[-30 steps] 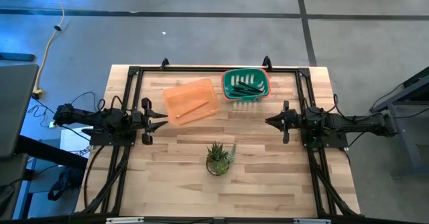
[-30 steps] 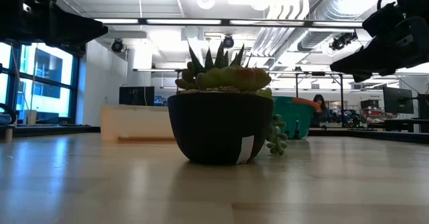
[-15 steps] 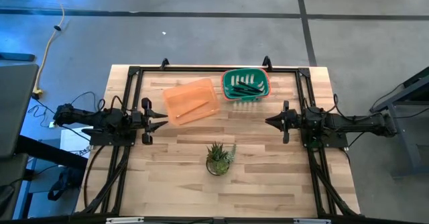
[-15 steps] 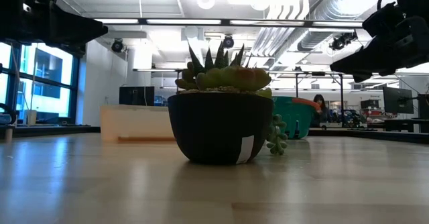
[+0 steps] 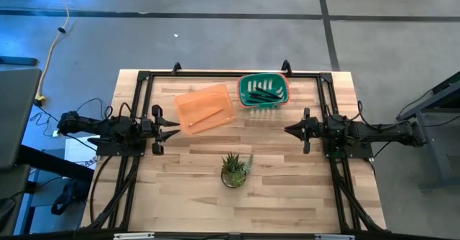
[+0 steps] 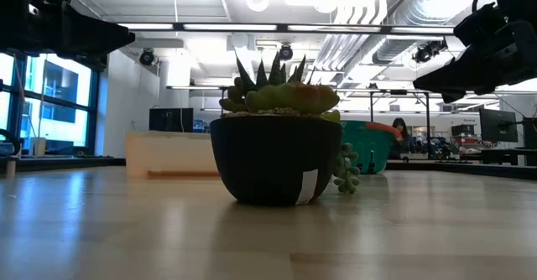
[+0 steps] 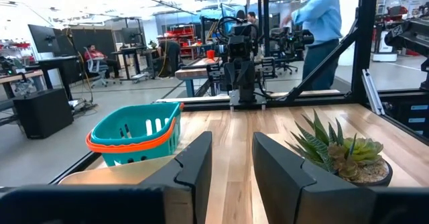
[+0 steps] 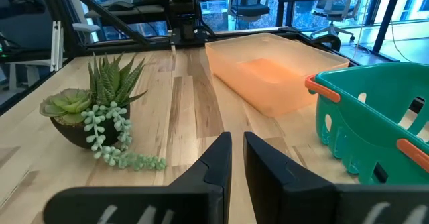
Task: Sort pens & pencils
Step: Return to Home Position
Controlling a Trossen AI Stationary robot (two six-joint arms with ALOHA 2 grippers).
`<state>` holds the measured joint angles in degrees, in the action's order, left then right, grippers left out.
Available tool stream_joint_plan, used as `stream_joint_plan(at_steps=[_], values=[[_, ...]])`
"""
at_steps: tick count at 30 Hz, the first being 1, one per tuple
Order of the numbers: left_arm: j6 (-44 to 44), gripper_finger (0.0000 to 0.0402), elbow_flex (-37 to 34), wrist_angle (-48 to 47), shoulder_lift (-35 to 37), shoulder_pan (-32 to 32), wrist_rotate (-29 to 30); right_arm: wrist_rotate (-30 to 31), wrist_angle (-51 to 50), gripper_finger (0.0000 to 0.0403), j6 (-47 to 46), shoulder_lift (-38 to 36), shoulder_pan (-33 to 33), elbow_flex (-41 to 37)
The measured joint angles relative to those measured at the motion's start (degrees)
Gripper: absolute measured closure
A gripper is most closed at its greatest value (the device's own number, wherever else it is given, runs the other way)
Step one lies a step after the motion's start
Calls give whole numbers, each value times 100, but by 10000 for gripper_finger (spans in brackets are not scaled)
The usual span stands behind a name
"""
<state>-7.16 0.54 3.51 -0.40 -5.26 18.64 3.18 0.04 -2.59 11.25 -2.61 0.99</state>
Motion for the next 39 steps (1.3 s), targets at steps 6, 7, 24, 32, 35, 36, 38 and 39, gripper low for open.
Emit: stream_joint_plan(at_steps=[6, 7, 24, 32, 35, 36, 38, 39], values=[[0, 307, 0, -1, 2, 0, 2, 0, 1, 371, 0, -1, 0, 0], [0, 307, 0, 0, 1, 0, 1, 0, 1, 371, 0, -1, 1, 0], [0, 307, 0, -2, 2, 519, 10, 0, 1, 371, 0, -2, 2, 0], [0, 307, 0, -2, 2, 525, 7, -1, 2, 371, 0, -2, 1, 0], [-1, 307, 0, 0, 2, 525, 6, 0, 0, 371, 0, -2, 2, 0], [-1, 307, 0, 0, 2, 525, 6, 0, 0, 371, 0, -2, 2, 0], [0, 307, 0, 0, 2, 525, 6, -1, 1, 371, 0, -2, 2, 0], [0, 307, 0, 0, 2, 525, 4, -1, 1, 371, 0, -2, 2, 0]])
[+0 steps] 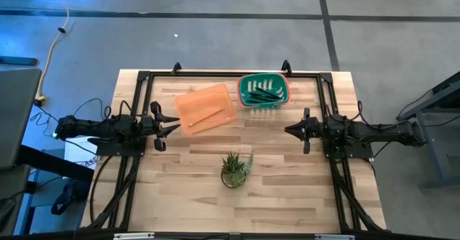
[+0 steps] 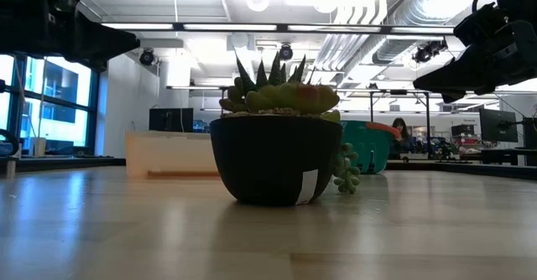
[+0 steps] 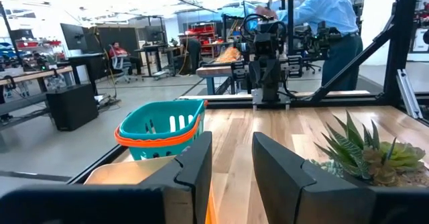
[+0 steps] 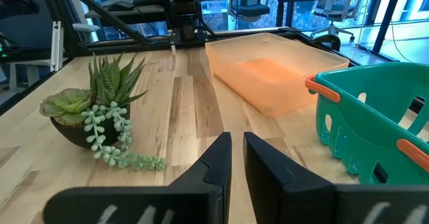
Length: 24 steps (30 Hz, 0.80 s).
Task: Sort pens & pencils
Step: Return to Home Position
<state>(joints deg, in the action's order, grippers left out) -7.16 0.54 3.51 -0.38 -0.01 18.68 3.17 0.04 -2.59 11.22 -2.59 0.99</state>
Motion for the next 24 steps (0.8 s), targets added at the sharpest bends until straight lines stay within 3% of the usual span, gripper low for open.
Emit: stream_joint_plan(at_steps=[9, 11, 17, 24], values=[[426, 307, 0, -3, 0, 0, -111, 1, 1, 371, 2, 0, 0, 0], [640, 307, 0, -24, 0, 0, -370, 1, 1, 371, 0, 0, 0, 0], [720, 307, 0, -283, 0, -3, -1861, -1, 1, 371, 1, 1, 0, 0], [744, 307, 0, -280, 0, 0, -1864, 0, 0, 371, 1, 1, 0, 0]])
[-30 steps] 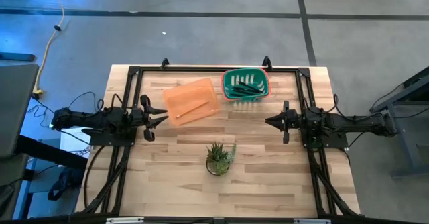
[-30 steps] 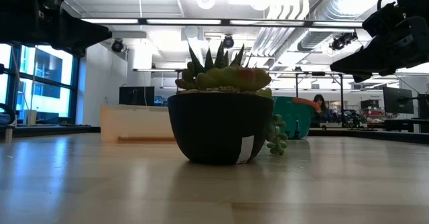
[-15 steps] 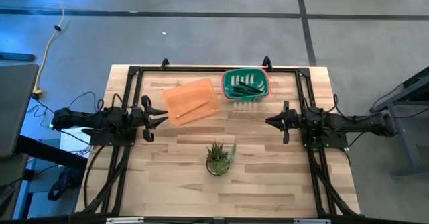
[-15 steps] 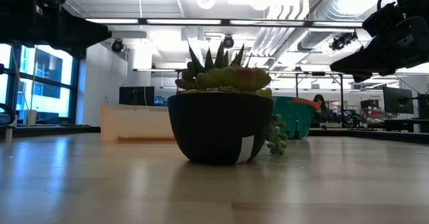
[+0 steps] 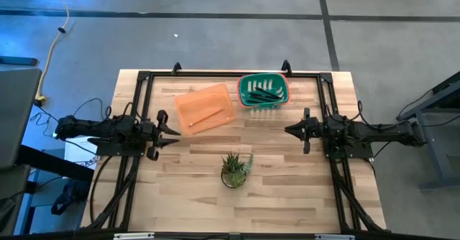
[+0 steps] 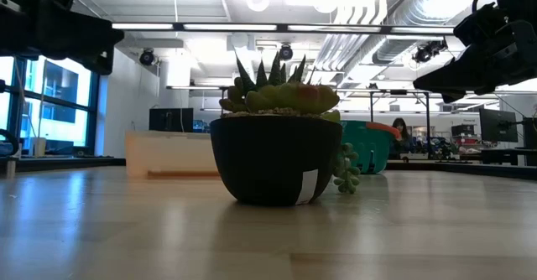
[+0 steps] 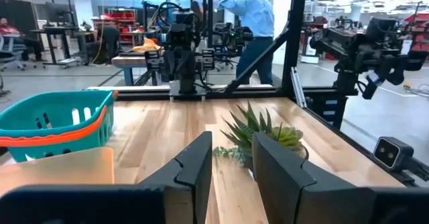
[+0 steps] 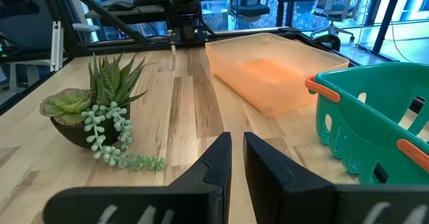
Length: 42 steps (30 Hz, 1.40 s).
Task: Sort pens & pencils
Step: Return to Home Position
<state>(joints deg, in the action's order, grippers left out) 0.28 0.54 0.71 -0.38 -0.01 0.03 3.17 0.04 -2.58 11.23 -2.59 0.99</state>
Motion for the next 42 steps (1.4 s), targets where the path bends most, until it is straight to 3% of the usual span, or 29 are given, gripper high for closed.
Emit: stream_joint_plan(at_steps=[18, 42], values=[[-289, 307, 0, 96, 1, 4, 434, 1, 0, 371, 0, -1, 0, 0], [-301, 307, 0, 96, 0, 0, 514, 1, -1, 371, 1, 1, 0, 0]])
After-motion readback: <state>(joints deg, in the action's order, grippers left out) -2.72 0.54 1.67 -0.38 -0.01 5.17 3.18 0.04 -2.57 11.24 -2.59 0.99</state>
